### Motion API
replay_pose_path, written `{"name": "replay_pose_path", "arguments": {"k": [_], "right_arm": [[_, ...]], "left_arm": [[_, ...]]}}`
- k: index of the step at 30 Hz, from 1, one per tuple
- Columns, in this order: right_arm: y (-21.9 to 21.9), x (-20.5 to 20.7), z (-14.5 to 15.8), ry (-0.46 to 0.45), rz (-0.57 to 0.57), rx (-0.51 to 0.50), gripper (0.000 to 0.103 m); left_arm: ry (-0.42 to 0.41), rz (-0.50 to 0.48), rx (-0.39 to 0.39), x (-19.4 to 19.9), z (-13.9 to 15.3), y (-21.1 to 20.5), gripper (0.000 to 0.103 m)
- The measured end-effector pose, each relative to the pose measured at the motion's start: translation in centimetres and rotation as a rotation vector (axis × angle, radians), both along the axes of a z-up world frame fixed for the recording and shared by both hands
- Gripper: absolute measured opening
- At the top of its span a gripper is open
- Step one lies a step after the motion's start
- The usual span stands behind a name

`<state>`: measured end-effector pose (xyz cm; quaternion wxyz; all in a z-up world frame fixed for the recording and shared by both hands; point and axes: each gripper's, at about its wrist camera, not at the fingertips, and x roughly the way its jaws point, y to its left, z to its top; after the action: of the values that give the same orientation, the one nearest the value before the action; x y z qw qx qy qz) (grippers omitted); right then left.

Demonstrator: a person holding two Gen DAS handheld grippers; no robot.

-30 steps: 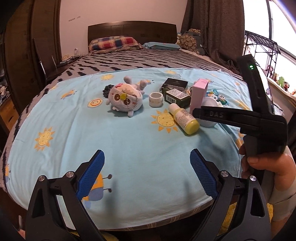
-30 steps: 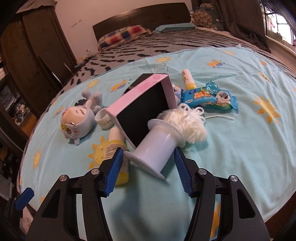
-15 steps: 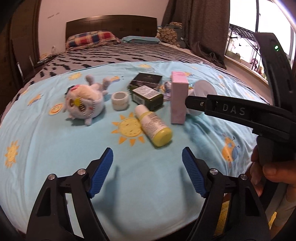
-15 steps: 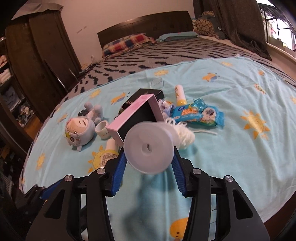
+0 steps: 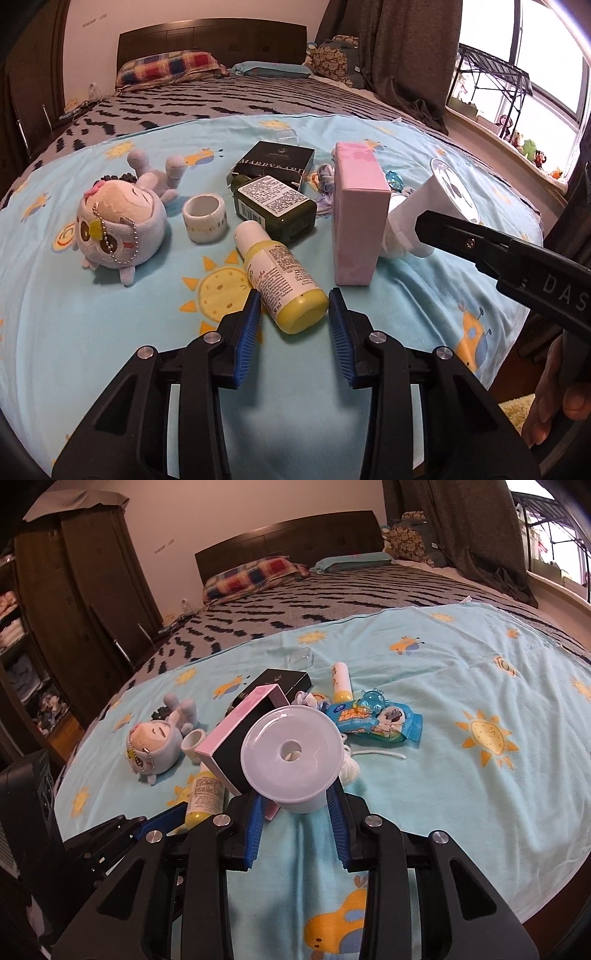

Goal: Collect trash
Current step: 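Lower both held items into the floor bin and open both tools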

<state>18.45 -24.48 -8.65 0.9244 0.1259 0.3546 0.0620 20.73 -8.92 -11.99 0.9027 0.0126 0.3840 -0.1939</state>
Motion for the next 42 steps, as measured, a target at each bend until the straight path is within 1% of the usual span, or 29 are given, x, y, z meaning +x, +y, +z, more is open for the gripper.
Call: {"name": "replay_pose_path", "arguments": {"k": [5,14,21,27,32,36,39,40,42], "right_arm": [[0.1,-1.4,0.8,-0.022,0.003,0.002,0.033],[0.7,-5.7,2.4,-0.051,0.014,-0.012,0.033],[1.3,-9.8,2.0,-0.032,0.039,-0.030,0.033],[1.6,-13.0,0.8,0.005,0.063,-0.038,0.033],[1.4,-15.3,-0.8,0.046,0.067,-0.048,0.033],[1.4,-16.7,-3.1,0.107,0.077,-0.052,0.033],[1.3,-17.4,-5.2,0.165,0.085,-0.036,0.033],[1.4,-17.4,-5.8,0.181,0.089,-0.033,0.033],[1.5,-17.3,-7.4,0.220,0.094,-0.037,0.033]], "left_arm": [[-0.026,0.016,0.012,-1.1,0.9,0.6,0.033],[-0.074,0.011,0.035,-6.4,2.8,1.9,0.032],[-0.102,-0.015,0.029,-11.8,3.9,3.0,0.032],[-0.082,-0.041,0.010,-15.5,3.7,3.7,0.032],[-0.016,-0.067,-0.026,-18.2,2.2,4.0,0.032],[0.046,-0.100,-0.024,-19.6,0.0,3.4,0.031],[0.103,-0.115,-0.008,-20.1,-2.4,3.0,0.031],[0.133,-0.118,-0.005,-20.0,-3.5,3.0,0.031],[0.178,-0.118,-0.014,-19.7,-5.2,3.1,0.031]]}}
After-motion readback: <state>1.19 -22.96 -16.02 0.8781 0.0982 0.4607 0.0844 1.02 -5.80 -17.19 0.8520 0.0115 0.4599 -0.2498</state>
